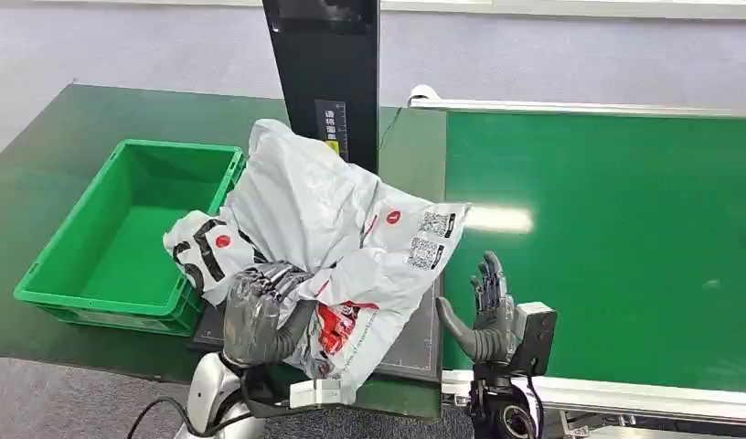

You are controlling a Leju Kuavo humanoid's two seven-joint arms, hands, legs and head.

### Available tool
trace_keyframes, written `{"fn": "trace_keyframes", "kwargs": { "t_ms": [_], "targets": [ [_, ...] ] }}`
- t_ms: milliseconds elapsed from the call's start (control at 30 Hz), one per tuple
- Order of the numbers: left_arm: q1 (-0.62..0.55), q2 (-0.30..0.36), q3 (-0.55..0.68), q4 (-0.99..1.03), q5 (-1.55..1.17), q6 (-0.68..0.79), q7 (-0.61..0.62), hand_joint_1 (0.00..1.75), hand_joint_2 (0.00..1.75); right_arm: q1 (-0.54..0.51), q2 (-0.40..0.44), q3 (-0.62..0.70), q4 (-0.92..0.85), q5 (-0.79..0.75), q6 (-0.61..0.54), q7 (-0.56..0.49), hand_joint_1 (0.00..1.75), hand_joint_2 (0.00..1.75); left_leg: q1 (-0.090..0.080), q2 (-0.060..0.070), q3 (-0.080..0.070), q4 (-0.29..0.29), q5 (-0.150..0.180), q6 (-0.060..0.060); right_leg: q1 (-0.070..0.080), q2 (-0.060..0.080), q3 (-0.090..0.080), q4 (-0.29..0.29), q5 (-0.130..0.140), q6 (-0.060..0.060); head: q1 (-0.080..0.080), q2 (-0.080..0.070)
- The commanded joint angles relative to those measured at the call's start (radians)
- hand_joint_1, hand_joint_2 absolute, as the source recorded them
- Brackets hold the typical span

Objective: Moved the parcel from conveyor to table for the left to box.

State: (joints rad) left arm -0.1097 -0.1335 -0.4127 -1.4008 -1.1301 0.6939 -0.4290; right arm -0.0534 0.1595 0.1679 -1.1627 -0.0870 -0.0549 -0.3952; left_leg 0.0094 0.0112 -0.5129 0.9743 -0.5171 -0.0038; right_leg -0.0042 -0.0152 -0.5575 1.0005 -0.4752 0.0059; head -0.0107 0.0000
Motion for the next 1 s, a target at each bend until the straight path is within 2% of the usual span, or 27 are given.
{"fn": "trace_keyframes", "kwargs": {
  "t_ms": [33, 167, 400, 567, 767, 1000],
  "targets": [
    [-0.239, 0.083, 0.062, 0.172, -0.148, -0.037, 0.24, 1.75, 1.75, -0.012, -0.027, 0.023, 0.057, 0.003, -0.013, -0.006, 0.0, 1.75, 0.0, -0.002, -0.001, 0.0, 0.002, 0.0, 0.0, 0.0, 0.0, -0.001, 0.001, 0.0, 0.0, 0.0],
    [-0.376, 0.087, 0.149, 0.312, -0.206, -0.076, 0.403, 1.75, 1.75, 0.016, -0.028, 0.013, 0.03, 0.003, -0.024, -0.001, 0.0, 1.75, 0.0, -0.002, 0.0, 0.0, 0.002, -0.001, 0.0, -0.001, 0.0, 0.0, 0.001, 0.0, 0.0, 0.0],
    [-0.48, 0.102, 0.255, 0.395, -0.087, -0.102, 0.44, 1.75, 1.75, 0.049, -0.032, -0.001, 0.011, -0.001, -0.048, -0.003, 0.0, 1.75, 0.0, -0.002, -0.001, 0.0, 0.003, -0.001, 0.001, 0.0, -0.001, 0.0, 0.001, 0.0, 0.0, 0.0],
    [-0.492, 0.115, 0.349, 0.425, -0.088, -0.079, 0.541, 1.75, 1.75, 0.07, -0.029, -0.004, -0.011, 0.002, -0.058, 0.001, 0.0, 1.75, 0.0, 0.0, -0.001, -0.001, 0.003, -0.001, 0.0, 0.002, -0.002, 0.0, 0.002, -0.001, 0.0, 0.0],
    [-0.473, 0.148, 0.463, 0.439, -0.003, -0.072, 0.561, 1.75, 1.75, 0.072, -0.03, 0.001, -0.01, 0.005, -0.059, 0.006, 0.0, 1.75, 0.0, 0.001, -0.001, -0.001, 0.002, -0.001, 0.0, 0.003, -0.002, 0.0, 0.002, 0.0, 0.0, 0.0],
    [-0.433, 0.131, 0.447, 0.422, -0.048, -0.186, 0.576, 1.75, 1.75, 0.056, -0.022, 0.001, 0.002, 0.012, -0.055, 0.021, 0.0, 1.75, 0.0, 0.0, -0.001, -0.002, 0.003, 0.0, 0.0, 0.003, -0.001, -0.001, 0.002, 0.0, 0.0, 0.0]
  ]
}}
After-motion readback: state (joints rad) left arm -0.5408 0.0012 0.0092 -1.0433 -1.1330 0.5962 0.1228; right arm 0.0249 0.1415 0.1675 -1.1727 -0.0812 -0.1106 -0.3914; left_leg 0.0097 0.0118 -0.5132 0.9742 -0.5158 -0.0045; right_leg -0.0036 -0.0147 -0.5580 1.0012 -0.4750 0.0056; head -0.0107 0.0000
